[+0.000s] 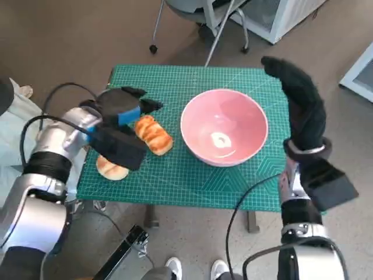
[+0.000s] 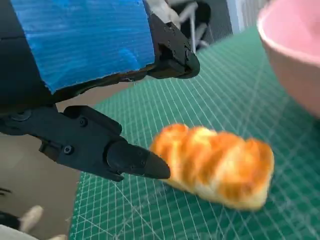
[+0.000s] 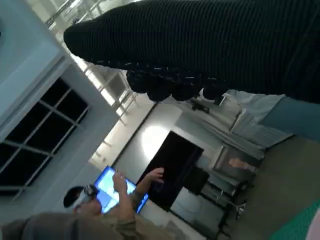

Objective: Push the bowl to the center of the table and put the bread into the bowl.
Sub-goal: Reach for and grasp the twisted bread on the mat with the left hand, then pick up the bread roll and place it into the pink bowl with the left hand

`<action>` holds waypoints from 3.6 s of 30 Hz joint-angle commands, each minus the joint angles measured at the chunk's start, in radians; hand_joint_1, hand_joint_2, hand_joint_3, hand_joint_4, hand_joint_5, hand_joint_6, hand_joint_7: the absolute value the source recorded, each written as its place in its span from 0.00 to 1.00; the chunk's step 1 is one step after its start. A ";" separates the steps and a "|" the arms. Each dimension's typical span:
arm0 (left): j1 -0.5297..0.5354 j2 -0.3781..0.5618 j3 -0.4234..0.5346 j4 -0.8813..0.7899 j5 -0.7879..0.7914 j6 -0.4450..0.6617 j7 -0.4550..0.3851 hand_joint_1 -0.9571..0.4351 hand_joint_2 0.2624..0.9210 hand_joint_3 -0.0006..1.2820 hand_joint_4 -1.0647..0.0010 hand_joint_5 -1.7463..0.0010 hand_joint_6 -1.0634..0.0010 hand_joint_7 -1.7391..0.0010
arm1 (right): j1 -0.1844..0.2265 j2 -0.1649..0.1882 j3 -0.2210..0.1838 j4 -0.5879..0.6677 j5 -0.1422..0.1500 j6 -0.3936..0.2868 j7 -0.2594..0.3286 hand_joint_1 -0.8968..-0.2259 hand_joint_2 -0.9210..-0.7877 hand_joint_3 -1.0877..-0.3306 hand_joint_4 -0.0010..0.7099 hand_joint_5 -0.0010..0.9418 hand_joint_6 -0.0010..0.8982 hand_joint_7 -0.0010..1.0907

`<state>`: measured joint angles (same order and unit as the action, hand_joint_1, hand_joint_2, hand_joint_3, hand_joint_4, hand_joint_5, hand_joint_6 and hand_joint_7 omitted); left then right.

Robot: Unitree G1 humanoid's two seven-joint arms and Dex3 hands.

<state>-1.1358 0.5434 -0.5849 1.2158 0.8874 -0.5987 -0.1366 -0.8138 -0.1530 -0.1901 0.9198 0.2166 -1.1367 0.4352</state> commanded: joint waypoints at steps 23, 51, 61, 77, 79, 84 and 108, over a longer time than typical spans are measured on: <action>0.023 -0.158 -0.166 0.117 0.067 0.112 0.072 0.53 0.78 0.01 0.68 0.98 0.57 0.98 | 0.100 0.005 0.028 -0.099 -0.006 0.038 -0.026 0.43 0.00 0.48 0.42 0.00 0.01 0.75; -0.074 -0.069 0.086 0.080 -0.209 0.056 -0.034 0.69 1.00 0.09 0.46 0.27 0.41 0.33 | 0.134 0.002 0.041 -0.149 0.014 0.062 -0.023 0.44 0.00 0.47 0.41 0.00 0.00 0.75; -0.160 -0.031 0.191 -0.014 -0.301 -0.040 -0.026 0.69 1.00 0.07 0.45 0.25 0.35 0.39 | 0.133 0.001 0.041 -0.151 0.036 0.069 -0.008 0.45 0.00 0.48 0.41 0.00 0.00 0.75; -0.219 -0.137 0.213 -0.070 -0.342 -0.144 -0.025 0.69 1.00 0.04 0.39 0.33 0.34 0.35 | 0.138 0.001 0.041 -0.161 0.051 0.072 0.007 0.43 0.00 0.48 0.41 0.00 0.00 0.75; -0.222 -0.160 0.201 -0.061 -0.330 -0.142 -0.023 0.69 1.00 0.04 0.39 0.33 0.34 0.35 | 0.140 0.002 0.042 -0.164 0.054 0.072 0.009 0.42 0.00 0.48 0.41 0.00 0.00 0.75; -0.221 -0.212 0.165 -0.042 -0.298 -0.139 -0.003 0.69 1.00 0.06 0.42 0.31 0.36 0.34 | 0.145 0.002 0.043 -0.166 0.059 0.069 0.013 0.42 0.00 0.48 0.42 0.00 0.00 0.75; -0.163 -0.292 0.128 -0.025 -0.314 0.052 -0.303 0.54 0.79 0.04 1.00 0.99 1.00 0.83 | 0.191 -0.010 0.038 -0.233 0.070 0.088 0.008 0.44 0.00 0.48 0.43 0.01 0.00 0.74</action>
<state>-1.3150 0.2285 -0.4730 1.2237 0.5942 -0.5281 -0.4364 -0.6464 -0.1559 -0.1511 0.6970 0.2767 -1.0656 0.4357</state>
